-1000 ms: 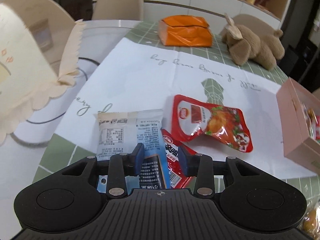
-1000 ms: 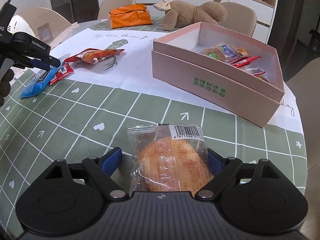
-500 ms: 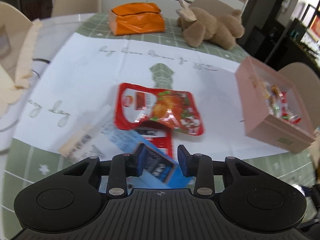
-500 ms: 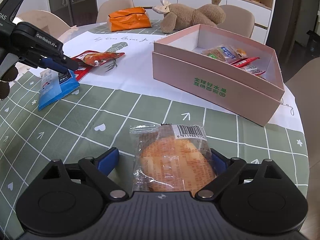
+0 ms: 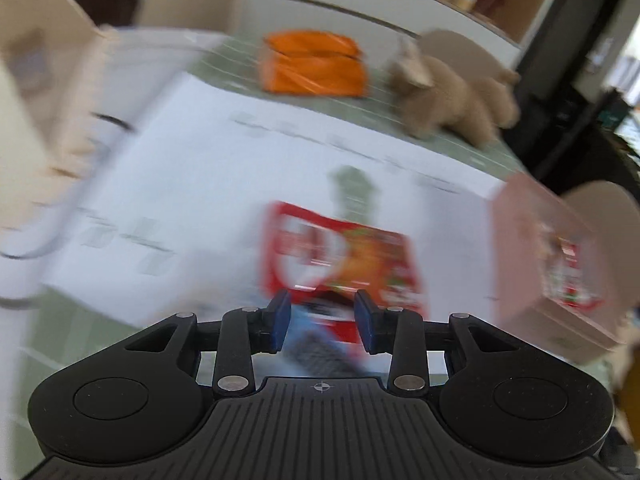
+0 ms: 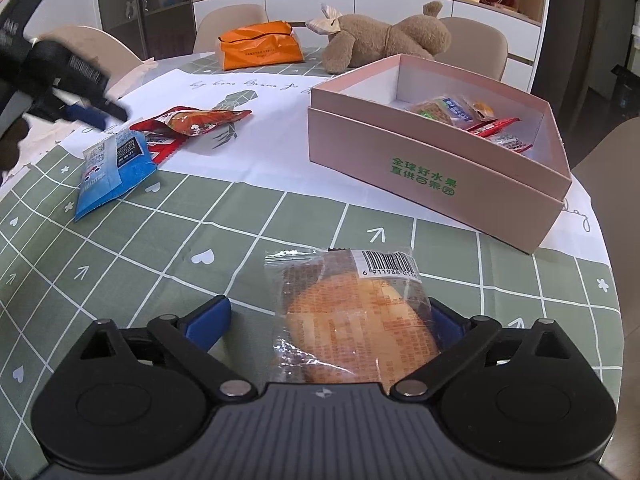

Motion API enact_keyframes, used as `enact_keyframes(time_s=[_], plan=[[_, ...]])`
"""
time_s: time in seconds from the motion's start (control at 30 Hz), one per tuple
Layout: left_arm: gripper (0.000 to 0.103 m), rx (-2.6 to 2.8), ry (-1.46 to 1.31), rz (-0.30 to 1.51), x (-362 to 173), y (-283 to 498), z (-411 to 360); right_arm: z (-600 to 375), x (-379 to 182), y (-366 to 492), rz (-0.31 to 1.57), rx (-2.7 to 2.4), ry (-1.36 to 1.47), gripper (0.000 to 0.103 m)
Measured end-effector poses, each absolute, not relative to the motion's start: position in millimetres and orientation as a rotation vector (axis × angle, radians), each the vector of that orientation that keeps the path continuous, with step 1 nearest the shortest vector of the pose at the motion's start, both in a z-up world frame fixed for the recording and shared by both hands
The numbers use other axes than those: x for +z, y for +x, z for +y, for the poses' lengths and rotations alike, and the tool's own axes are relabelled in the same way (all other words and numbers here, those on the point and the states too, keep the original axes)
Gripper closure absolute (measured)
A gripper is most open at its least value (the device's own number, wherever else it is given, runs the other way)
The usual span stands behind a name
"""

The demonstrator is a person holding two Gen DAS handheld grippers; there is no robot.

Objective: Organize snacks

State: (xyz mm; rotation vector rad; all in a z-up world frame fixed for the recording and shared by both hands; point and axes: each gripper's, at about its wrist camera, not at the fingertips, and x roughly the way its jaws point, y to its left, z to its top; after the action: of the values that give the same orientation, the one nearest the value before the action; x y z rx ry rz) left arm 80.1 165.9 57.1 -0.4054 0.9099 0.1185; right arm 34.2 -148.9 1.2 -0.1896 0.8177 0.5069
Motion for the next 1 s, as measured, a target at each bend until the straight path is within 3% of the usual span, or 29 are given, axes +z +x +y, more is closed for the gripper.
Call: enact_keyframes(time_s=[0.33,0.6,1.0], plan=[[0.069,0.169,-0.254,0.991,37,94,160,-151,1,31,0.810,0.507,-0.187,0.003],[0.069,0.300,-0.421,0.957,31,89,203,-150,-2,30,0.794,0.507,-0.186,0.000],[0.068,-0.072,-0.186,1.034,33,77,100,-150,-2,30,0.794,0.508,-0.186,0.000]])
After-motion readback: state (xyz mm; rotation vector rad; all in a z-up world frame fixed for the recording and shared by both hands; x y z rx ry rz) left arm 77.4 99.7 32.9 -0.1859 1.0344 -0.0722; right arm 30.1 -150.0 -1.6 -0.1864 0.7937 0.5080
